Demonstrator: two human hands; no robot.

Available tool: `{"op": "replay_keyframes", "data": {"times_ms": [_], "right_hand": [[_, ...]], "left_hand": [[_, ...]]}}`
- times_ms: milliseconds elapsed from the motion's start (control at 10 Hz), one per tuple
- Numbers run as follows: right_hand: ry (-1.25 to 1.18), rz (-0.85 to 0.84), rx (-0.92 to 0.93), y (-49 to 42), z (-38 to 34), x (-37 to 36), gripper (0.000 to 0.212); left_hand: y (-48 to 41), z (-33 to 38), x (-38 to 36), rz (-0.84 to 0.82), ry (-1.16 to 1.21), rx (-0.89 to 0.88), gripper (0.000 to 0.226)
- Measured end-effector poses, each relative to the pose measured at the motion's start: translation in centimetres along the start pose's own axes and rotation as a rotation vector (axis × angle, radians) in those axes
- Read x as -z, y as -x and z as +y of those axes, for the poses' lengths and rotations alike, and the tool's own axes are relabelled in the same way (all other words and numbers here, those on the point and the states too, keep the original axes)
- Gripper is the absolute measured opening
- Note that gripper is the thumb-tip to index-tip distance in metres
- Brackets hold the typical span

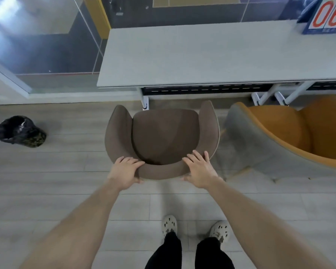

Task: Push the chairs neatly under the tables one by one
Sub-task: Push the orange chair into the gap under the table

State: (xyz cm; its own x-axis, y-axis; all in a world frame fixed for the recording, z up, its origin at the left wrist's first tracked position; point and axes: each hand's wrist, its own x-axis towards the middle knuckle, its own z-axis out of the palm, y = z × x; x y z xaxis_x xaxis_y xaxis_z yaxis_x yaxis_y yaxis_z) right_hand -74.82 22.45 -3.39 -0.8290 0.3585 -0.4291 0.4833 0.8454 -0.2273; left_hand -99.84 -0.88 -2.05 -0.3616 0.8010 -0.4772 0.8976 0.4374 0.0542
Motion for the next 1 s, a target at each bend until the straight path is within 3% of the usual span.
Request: {"op": "replay_keyframes", "data": {"times_ms": [300,700,800,1000], "right_hand": [[-0.020,-0.007,-0.015,0.0,-0.2,0.1,0.089],[-0.098,-0.042,0.013,1.4,0.1,1.7,0.088],[-0.146,-0.012,-0.014,3.4,2.0,2.8,0.080],[-0.206,-0.070,-0.129,10.0,9.8,7.1,0.070]], "left_hand": [[0.4,-0.3,-0.3,0.022,-0.038,-0.027,0.087],[0.8,0.5,0.8,-0.033,-0.070,0.065,0.079],[0.9,2.3,2.1,-0.063,-0.086,0.152,0.074],[-0.7,11.0,7.0,-0.084,0.121,0.143,0.069]]}}
